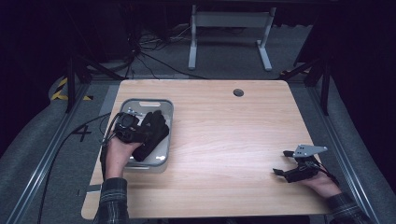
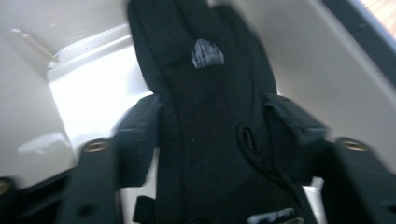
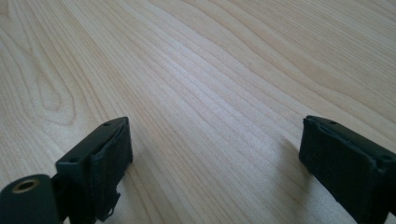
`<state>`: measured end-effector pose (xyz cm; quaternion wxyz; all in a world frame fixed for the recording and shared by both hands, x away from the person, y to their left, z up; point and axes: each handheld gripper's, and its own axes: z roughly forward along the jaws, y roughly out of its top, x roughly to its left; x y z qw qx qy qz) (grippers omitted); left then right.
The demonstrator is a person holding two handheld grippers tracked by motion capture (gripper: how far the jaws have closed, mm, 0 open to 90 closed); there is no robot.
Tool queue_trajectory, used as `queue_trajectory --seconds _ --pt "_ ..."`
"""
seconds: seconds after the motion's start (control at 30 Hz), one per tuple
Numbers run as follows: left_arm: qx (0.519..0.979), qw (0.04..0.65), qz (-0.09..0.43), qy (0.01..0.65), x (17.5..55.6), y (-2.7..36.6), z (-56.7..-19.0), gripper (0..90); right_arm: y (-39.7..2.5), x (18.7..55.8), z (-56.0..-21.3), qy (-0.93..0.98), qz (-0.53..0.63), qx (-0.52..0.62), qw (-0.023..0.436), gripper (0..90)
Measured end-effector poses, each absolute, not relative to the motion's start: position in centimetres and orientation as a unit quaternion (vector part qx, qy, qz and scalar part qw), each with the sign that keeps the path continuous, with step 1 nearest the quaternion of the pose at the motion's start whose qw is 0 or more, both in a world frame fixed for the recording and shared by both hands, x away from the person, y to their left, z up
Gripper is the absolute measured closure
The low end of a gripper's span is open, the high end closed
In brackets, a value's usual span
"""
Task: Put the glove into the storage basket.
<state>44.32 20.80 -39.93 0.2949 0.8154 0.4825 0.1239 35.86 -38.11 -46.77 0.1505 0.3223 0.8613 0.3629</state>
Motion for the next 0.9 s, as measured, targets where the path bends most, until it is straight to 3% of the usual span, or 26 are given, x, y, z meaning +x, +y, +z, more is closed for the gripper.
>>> queue_trajectory --seconds 0.2,0.5,0.9 --pt "0.805 0.302 0.138 0.491 44.2 21.2 -39.6 23.5 -38.1 35.9 -46.8 0.861 0.363 0.322 0.151 10.3" --pt "0.803 0.343 0.145 0.465 43.3 19.6 -37.8 19.1 -38.1 35.9 -46.8 0.861 0.363 0.322 0.150 10.3" --pt "0.809 0.386 0.141 0.420 42.2 14.3 -35.9 16.7 -38.1 35.9 -46.8 0.861 0.363 0.322 0.150 10.3"
